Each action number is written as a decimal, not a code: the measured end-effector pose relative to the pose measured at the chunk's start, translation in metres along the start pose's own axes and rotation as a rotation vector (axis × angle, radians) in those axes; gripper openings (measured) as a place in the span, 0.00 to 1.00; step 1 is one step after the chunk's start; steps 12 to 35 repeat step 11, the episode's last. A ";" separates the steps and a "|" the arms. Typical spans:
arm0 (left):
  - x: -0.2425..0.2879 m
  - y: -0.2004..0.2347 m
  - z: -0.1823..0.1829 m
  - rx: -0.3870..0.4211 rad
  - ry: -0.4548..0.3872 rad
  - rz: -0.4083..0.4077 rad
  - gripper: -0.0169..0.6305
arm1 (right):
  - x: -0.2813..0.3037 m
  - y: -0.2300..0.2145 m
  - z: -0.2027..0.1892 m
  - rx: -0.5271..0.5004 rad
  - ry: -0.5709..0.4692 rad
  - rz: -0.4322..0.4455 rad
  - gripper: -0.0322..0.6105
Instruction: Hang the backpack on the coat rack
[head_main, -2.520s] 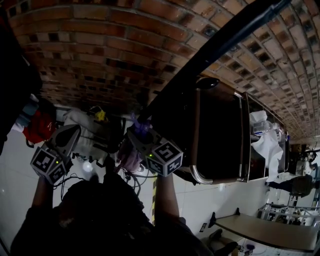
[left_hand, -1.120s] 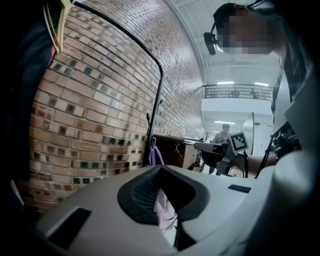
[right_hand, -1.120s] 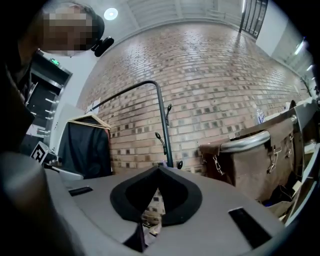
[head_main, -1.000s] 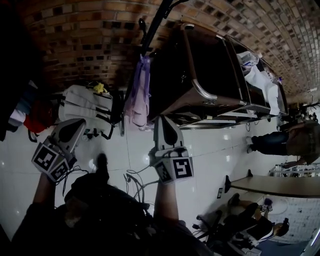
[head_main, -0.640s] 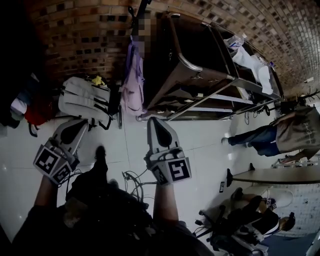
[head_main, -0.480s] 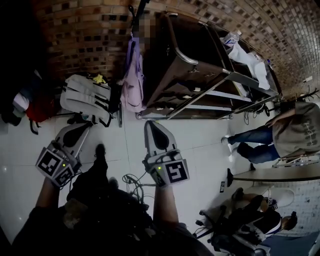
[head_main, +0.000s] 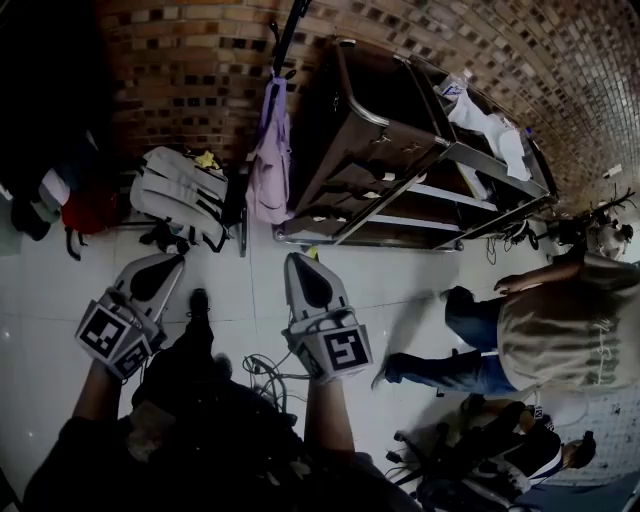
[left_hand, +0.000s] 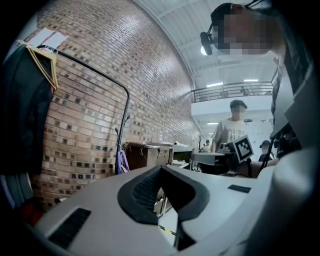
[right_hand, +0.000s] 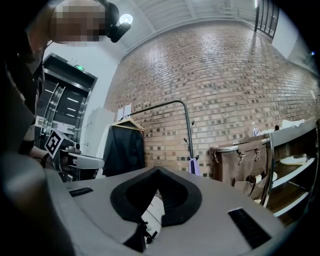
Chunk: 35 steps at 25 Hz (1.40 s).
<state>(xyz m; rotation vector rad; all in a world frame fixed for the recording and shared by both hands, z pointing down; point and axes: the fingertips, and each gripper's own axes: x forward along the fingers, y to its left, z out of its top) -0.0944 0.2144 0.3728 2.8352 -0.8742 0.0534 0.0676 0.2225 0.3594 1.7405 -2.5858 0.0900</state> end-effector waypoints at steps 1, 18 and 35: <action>-0.003 -0.002 -0.001 0.002 -0.003 0.004 0.08 | -0.002 0.001 -0.002 -0.003 0.000 0.004 0.06; -0.003 -0.023 -0.022 0.018 -0.025 0.036 0.08 | -0.034 -0.010 -0.026 -0.022 0.001 0.006 0.06; -0.003 -0.023 -0.022 0.018 -0.025 0.036 0.08 | -0.034 -0.010 -0.026 -0.022 0.001 0.006 0.06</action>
